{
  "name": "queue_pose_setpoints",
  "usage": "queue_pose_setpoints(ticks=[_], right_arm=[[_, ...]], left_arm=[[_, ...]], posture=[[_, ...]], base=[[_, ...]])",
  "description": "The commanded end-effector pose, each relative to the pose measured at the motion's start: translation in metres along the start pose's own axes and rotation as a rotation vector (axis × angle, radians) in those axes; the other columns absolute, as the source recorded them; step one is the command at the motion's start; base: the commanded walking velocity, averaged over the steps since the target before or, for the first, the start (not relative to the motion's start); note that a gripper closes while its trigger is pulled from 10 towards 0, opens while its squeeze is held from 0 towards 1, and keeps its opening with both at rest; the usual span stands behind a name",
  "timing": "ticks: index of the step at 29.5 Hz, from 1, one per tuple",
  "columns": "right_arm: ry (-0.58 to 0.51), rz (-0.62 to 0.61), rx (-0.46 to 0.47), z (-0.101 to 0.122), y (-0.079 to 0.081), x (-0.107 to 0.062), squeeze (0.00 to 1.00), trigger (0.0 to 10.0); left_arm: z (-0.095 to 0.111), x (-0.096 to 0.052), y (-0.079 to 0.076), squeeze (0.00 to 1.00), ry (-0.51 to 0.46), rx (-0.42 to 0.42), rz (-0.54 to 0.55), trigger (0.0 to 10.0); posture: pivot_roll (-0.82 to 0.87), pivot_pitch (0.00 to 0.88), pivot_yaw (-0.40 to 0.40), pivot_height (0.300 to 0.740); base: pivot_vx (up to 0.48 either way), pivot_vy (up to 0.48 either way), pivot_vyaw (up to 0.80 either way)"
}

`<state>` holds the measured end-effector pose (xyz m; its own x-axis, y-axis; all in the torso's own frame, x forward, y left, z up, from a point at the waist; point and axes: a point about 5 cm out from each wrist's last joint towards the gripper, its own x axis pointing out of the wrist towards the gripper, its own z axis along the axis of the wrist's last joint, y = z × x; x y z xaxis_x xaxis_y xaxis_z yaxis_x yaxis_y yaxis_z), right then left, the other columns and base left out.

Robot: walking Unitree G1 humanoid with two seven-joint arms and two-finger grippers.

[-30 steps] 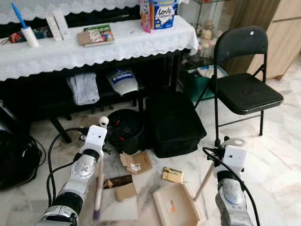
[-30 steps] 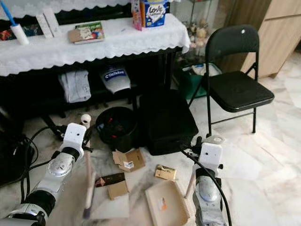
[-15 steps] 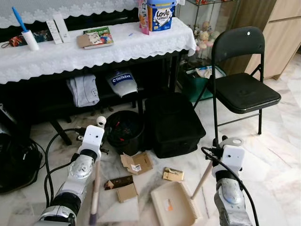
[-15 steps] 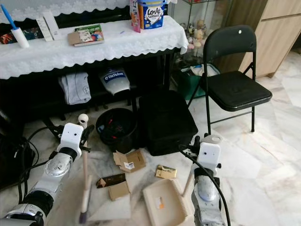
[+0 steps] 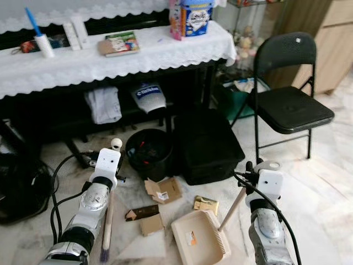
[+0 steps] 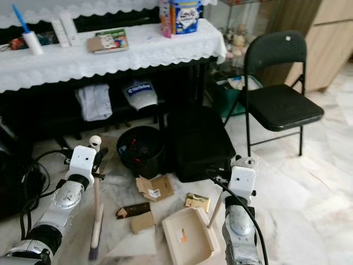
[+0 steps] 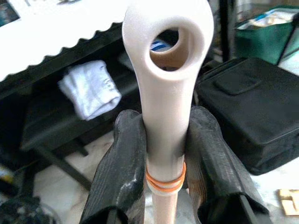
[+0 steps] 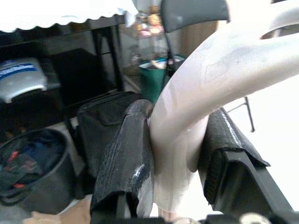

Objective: Sweep floor

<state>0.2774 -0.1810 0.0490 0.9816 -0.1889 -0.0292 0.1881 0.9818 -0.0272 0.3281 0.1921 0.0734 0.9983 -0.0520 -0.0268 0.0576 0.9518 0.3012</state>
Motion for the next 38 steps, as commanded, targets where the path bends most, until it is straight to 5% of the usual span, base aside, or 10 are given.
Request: queue_pose_setpoints(ticks=[1,38], right_arm=[[-0.030,0.000,0.005,0.005,0.001,0.002,0.00,10.0],[0.110,0.004,-0.025,-0.030,-0.003,-0.011,0.00,10.0]], left_arm=[[-0.001,0.000,0.002,0.00,0.003,0.011,0.007,10.0],[-0.001,-0.001,-0.001,0.00,-0.006,-0.011,-0.010,10.0]], posture=[[-0.13,0.024,0.041,0.740],[-0.13,0.016,0.041,0.740]], base=[[0.000,0.000,-0.46],[0.000,0.000,0.00]])
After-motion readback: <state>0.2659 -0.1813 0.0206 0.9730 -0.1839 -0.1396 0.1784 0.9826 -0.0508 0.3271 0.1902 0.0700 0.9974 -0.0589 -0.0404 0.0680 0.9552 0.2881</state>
